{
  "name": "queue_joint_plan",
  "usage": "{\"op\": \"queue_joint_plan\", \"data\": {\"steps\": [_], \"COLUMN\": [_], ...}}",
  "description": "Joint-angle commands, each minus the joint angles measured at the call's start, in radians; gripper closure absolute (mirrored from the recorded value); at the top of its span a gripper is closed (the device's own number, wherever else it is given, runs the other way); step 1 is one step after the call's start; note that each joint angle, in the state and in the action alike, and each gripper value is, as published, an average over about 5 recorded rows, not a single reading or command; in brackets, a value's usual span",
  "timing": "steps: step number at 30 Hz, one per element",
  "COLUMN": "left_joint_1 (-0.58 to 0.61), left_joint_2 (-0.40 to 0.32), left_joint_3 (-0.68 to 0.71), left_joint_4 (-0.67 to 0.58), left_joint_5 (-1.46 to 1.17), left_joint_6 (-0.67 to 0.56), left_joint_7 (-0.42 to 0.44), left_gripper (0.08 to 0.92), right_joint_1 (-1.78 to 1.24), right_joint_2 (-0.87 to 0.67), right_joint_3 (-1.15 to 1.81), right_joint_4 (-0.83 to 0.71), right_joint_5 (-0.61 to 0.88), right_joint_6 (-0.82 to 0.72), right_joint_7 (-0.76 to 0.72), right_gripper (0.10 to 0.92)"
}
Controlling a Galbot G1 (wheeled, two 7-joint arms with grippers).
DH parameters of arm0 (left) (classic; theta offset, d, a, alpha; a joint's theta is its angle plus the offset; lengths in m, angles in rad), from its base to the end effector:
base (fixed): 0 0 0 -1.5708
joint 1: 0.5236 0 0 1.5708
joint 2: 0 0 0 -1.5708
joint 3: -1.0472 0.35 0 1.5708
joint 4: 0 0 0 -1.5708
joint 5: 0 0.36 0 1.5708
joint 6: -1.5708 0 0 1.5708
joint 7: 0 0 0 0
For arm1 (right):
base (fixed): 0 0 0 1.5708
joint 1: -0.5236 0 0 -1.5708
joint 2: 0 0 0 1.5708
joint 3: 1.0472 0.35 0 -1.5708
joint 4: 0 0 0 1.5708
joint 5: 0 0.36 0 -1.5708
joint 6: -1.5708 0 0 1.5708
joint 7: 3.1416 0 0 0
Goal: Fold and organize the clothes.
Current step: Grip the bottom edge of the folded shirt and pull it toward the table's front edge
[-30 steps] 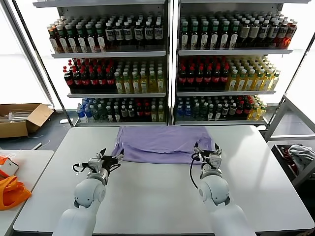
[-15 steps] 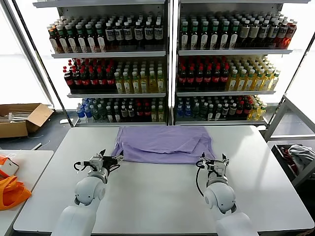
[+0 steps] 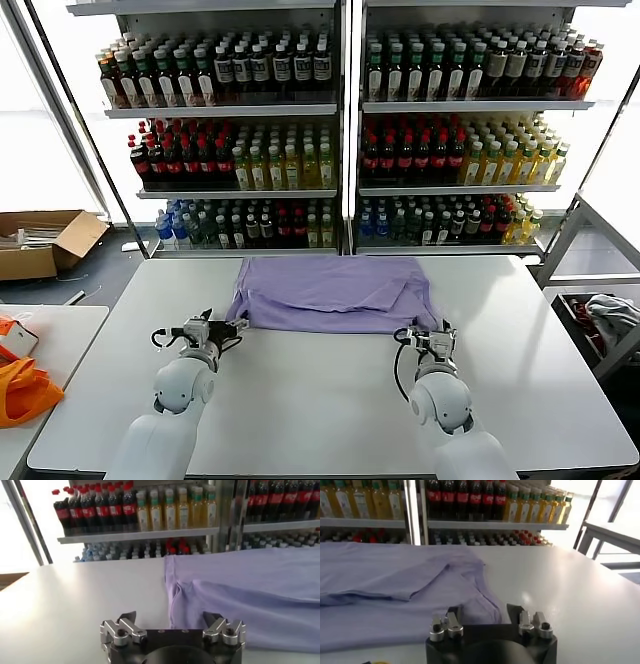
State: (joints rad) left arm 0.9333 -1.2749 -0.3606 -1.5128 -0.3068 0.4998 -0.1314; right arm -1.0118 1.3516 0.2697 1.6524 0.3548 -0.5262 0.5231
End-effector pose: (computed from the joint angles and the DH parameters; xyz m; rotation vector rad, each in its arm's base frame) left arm 0.3946 0.0524 -0.3290 -0.0086 -2.6550 -0.0925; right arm 0.3588 0.0182 -0.3201 -0.2892 -2.6447 0.0816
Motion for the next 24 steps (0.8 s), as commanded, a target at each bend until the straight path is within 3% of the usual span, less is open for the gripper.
{"op": "queue_joint_plan", "data": {"steps": [1, 13, 21, 24], "left_joint_1": [0.05, 0.118, 0.233, 0.298], "left_joint_2": [0.016, 0.009, 0.026, 0.032], "left_joint_3": [0.008, -0.001, -0.024, -0.035], "left_joint_4": [-0.034, -0.125, -0.325, -0.421], "left_joint_5": [0.0, 0.011, 0.049, 0.054], "left_joint_6": [0.042, 0.043, 0.03, 0.038], "left_joint_7": [0.0, 0.005, -0.006, -0.019], "left_gripper": [0.257, 0.621, 0.85, 0.899], "right_joint_1": [-0.019, -0.067, -0.149, -0.193], "right_joint_2": [-0.003, -0.003, -0.024, -0.036], "right_joint_3": [-0.005, -0.006, -0.006, -0.012], "right_joint_4": [-0.008, 0.042, 0.229, 0.316], "right_joint_5": [0.036, 0.043, 0.034, 0.019], "right_joint_6": [-0.026, -0.028, -0.044, -0.051], "right_joint_7": [0.023, 0.028, 0.042, 0.065], "right_gripper": [0.578, 0.892, 0.9, 0.9]}}
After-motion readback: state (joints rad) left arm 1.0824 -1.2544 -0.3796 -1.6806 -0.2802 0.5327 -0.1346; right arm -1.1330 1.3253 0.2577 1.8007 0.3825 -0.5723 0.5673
